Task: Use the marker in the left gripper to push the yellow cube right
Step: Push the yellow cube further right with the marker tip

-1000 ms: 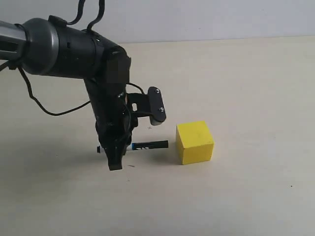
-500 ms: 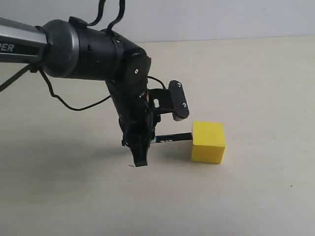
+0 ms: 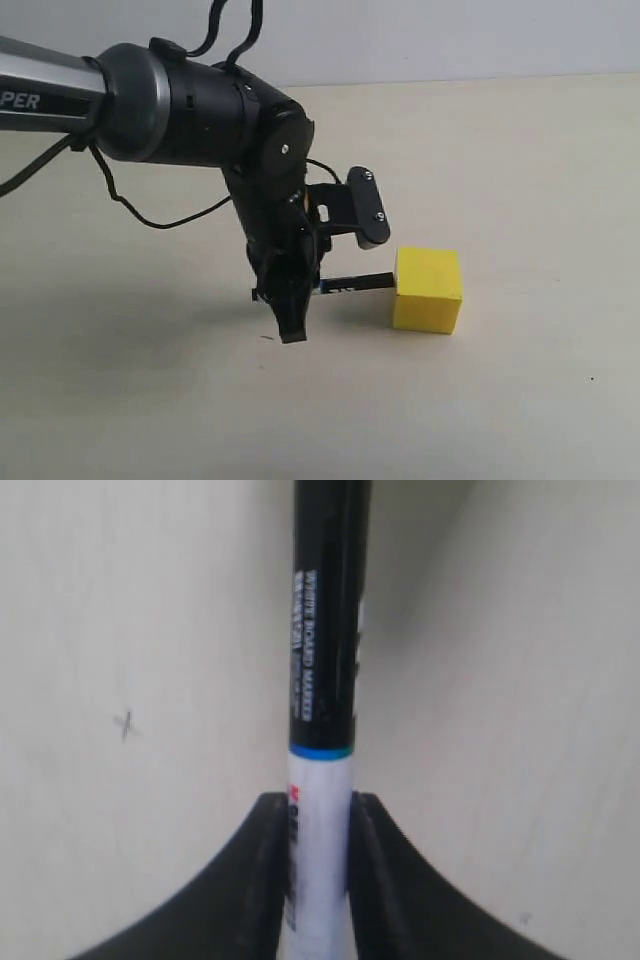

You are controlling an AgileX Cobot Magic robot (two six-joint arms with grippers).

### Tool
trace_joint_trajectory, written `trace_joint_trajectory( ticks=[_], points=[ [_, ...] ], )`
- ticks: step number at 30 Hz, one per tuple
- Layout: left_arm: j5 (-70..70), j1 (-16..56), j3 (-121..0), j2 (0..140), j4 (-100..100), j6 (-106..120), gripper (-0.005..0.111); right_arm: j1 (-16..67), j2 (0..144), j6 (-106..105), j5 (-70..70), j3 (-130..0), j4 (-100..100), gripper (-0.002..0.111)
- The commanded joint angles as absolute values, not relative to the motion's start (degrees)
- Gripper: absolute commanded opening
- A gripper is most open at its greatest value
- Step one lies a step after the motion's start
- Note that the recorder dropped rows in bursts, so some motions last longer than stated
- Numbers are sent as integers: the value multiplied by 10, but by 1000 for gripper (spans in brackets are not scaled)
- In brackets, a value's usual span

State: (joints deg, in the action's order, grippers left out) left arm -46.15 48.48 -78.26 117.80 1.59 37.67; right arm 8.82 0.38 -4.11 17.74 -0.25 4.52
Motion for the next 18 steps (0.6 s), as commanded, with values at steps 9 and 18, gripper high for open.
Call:
trace_joint_trajectory(
  ticks=[9, 18],
  points=[
    [-492, 488, -801, 1179, 24, 363, 0, 89, 0, -43, 172, 0, 44, 0],
    [-444, 511, -797, 1204, 23, 357, 0, 89, 0, -43, 172, 0, 44, 0]
  ],
)
